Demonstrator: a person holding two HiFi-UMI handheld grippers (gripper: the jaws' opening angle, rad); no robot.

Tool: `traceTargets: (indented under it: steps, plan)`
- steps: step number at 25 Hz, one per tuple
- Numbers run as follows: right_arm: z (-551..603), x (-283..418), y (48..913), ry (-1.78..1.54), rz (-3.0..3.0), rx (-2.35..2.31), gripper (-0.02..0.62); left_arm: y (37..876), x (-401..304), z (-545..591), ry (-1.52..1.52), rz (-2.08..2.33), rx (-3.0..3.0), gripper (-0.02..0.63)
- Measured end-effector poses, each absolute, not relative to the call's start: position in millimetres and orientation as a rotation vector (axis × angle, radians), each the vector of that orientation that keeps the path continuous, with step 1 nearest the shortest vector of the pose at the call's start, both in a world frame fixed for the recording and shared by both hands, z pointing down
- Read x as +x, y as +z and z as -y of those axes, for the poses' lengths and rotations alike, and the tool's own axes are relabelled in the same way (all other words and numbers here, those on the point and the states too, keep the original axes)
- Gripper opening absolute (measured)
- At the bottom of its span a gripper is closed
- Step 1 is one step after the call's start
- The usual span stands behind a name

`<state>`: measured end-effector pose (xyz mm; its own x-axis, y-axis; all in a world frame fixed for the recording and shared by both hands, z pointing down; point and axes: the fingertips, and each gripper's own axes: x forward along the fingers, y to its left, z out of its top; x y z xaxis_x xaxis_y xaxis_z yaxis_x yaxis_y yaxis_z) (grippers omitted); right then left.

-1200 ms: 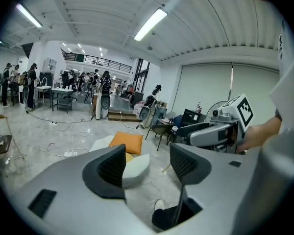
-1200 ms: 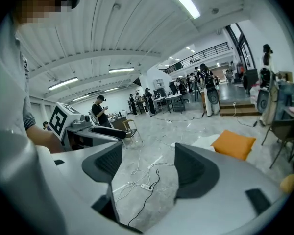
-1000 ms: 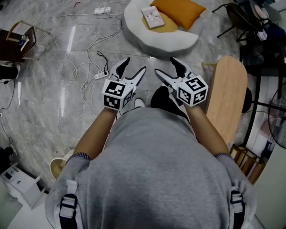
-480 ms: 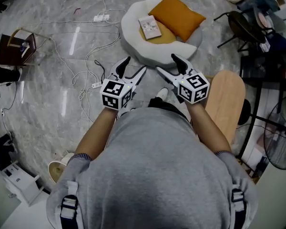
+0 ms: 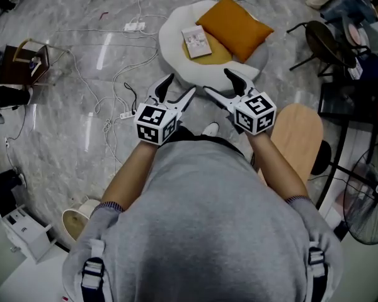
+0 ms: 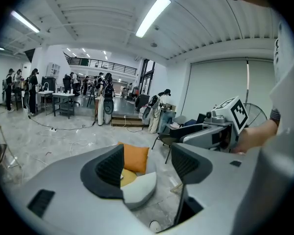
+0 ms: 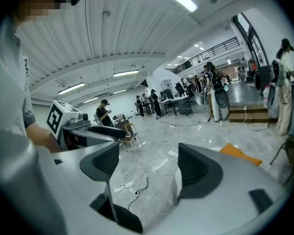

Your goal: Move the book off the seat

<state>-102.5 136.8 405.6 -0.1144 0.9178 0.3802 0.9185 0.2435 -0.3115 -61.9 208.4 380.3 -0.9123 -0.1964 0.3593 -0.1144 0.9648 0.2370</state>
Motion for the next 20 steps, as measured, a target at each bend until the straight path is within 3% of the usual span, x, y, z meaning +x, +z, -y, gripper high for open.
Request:
traceTargets:
  steps: [20]
  plan:
    - [-228,-211,421,0.026,1.982,-1.632,0.399,408,-177,-298,-0.378,2.698,0.273,0.318]
